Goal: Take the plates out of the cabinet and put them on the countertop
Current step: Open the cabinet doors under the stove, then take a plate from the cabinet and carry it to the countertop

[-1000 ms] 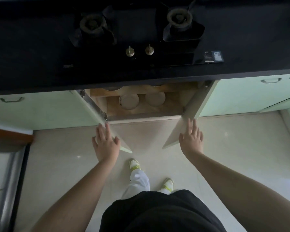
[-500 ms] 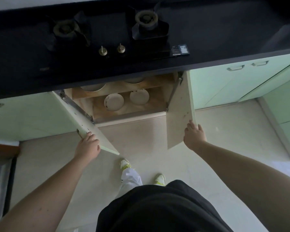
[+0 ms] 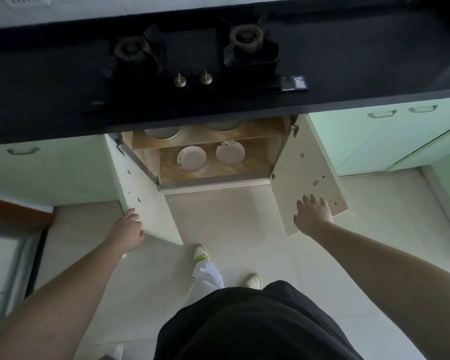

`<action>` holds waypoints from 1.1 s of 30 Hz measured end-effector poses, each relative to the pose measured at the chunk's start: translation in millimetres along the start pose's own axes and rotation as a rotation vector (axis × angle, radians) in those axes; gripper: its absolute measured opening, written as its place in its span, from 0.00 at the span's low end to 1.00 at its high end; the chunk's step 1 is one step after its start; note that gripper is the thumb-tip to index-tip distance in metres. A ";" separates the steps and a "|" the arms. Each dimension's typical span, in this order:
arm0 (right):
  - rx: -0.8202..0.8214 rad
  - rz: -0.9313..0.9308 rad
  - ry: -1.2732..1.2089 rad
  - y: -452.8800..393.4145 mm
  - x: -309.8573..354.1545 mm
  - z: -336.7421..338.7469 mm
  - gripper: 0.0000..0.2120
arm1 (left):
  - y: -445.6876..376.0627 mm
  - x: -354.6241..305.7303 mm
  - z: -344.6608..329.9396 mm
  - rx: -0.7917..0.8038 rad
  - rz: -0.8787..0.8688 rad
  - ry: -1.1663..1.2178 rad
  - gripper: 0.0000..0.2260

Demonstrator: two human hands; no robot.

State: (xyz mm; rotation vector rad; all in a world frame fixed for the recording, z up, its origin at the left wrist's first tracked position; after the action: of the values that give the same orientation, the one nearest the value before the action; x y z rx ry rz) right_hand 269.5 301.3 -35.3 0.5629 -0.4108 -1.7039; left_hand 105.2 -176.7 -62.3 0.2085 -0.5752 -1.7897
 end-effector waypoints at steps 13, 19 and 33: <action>-0.182 0.243 -0.049 -13.1 126.6 65.3 0.27 | 45.3 111.0 -8.0 0.135 0.267 -0.115 0.23; -0.206 0.248 -0.099 -16.6 176.2 91.6 0.29 | 45.8 140.0 -3.6 0.106 0.272 -0.247 0.21; -0.493 0.167 -0.163 -5.9 233.9 165.7 0.32 | 7.3 44.4 93.8 -0.397 -0.185 0.013 0.25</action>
State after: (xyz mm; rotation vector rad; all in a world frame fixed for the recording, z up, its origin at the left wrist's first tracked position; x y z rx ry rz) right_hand 134.9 68.1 63.5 0.0287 -0.1354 -1.6162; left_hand 58.2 -194.3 28.8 -0.0004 -0.1864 -2.0393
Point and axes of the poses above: each hand's wrist, its own y-axis away from the middle knuckle, its own z-axis out of the back of the hand, x = y × z, the point moved 6 cm from there along -y, towards the middle knuckle, and after that the axes turned 8 degrees about z, right-handed, at the moved point
